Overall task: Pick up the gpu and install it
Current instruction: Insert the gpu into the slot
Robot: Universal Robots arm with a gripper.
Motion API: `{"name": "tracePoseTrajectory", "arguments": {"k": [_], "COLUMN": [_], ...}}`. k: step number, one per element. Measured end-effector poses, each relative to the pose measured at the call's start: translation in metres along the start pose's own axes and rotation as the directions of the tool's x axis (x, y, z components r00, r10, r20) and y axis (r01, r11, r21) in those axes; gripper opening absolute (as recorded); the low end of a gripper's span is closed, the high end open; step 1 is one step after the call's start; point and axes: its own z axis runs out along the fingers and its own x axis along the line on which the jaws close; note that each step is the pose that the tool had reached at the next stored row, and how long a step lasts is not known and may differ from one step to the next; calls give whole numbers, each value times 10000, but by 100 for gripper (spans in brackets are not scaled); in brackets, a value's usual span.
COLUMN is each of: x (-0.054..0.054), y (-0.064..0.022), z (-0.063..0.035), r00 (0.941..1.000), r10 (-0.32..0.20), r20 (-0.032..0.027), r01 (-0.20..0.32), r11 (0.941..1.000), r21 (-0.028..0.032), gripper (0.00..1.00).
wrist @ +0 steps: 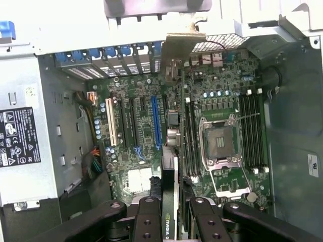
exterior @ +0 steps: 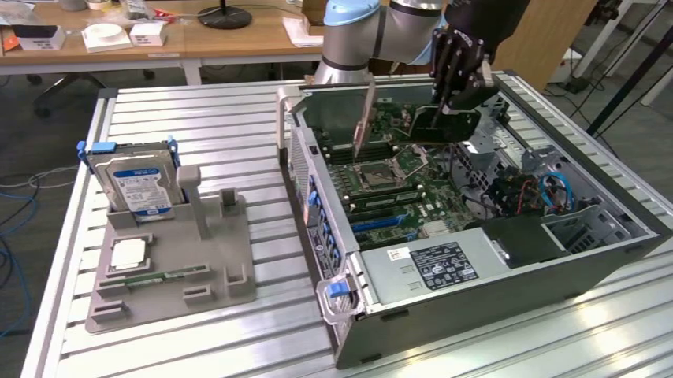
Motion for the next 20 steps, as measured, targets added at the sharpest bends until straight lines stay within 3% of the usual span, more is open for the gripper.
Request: {"name": "tracePoseTrajectory", "arguments": {"k": [20], "x": [0], "y": [0], "z": [0], "r00": [9998], "r10": [-217], "r20": [-5], "r01": [217], "r11": [9998], "r21": [-6], "gripper": [26]}}
